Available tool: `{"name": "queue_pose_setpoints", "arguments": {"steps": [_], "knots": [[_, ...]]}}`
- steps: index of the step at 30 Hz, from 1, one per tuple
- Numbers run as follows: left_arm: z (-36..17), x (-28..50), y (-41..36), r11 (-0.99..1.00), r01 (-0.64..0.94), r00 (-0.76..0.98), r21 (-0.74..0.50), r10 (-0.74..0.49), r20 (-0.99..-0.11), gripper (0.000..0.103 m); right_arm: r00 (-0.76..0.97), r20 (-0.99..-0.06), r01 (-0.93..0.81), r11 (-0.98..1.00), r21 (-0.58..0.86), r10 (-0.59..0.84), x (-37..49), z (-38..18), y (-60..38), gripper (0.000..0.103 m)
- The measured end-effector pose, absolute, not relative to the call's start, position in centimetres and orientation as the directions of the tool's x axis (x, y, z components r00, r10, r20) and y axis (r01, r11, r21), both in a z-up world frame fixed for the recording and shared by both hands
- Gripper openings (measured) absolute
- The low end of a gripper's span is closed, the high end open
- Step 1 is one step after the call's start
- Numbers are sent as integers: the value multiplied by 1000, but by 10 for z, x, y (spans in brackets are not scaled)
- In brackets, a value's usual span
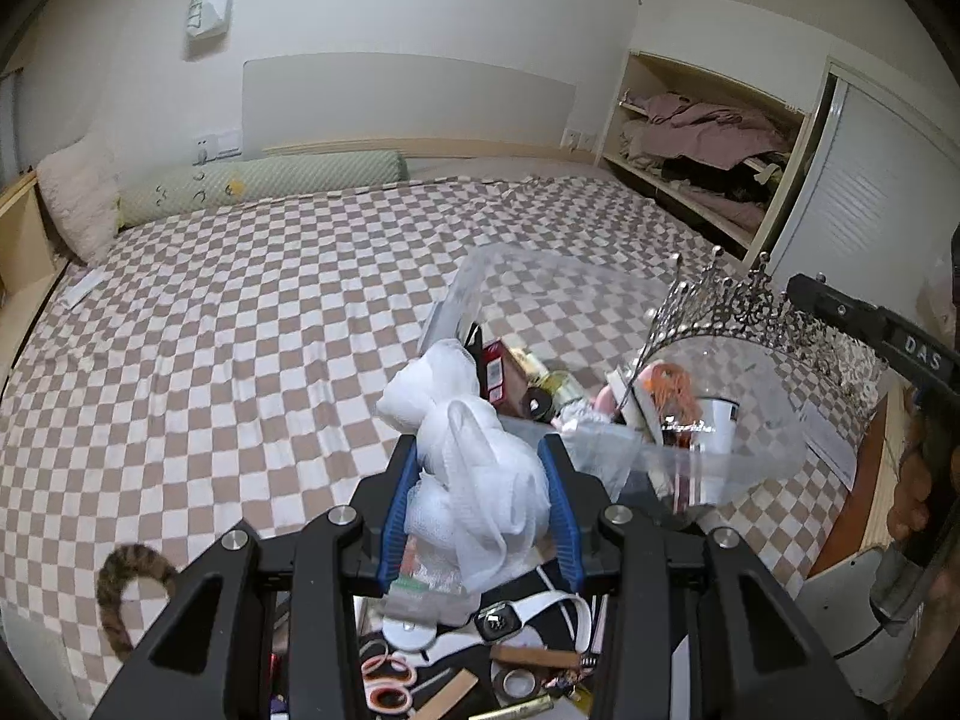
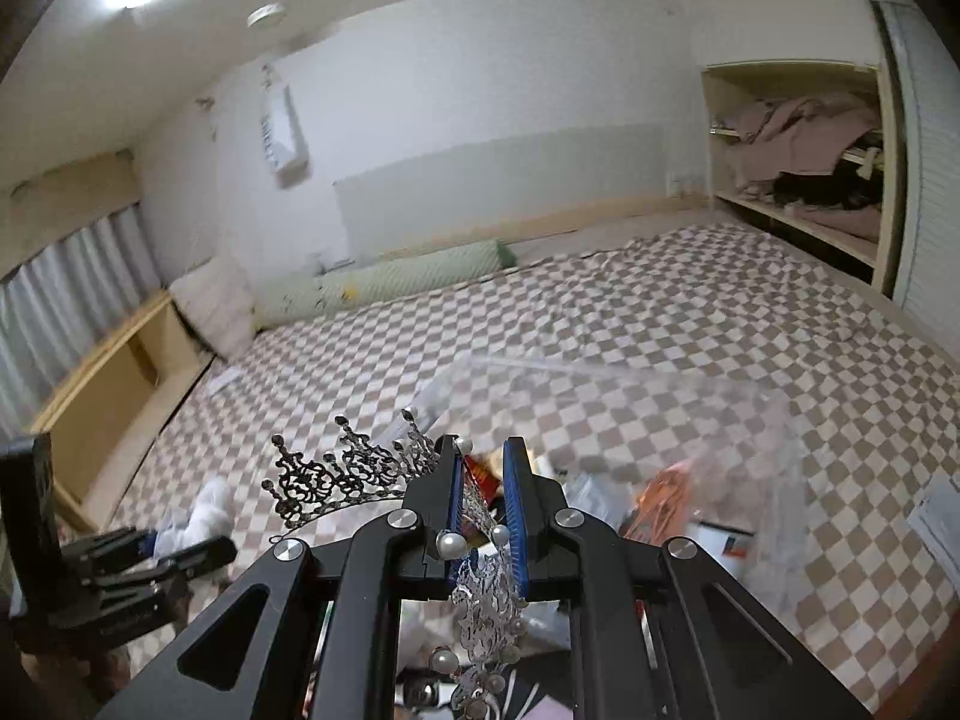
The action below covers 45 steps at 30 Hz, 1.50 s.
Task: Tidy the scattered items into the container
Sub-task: 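Lower the held cloth and tiara into the clear container with both grippers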
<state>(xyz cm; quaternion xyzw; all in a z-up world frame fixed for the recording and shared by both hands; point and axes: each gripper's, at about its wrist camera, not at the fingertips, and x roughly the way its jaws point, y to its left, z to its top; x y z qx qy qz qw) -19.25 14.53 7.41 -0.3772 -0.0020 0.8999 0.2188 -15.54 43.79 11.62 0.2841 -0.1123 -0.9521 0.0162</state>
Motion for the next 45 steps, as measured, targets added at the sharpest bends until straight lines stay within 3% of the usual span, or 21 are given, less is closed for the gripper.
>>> {"name": "queue_pose_setpoints", "arguments": {"steps": [23, 45], "knots": [[80, -246, 210, -827, -492, -567, -271, 541, -622, 40, -812, -583, -271, -901, 339, 25, -214, 80, 532, 14], [30, -290, 256, -819, -495, -481, -290, 536, -693, 40, -782, -624, -314, -863, 396, -2, -260, 37, 528, 14]]}}
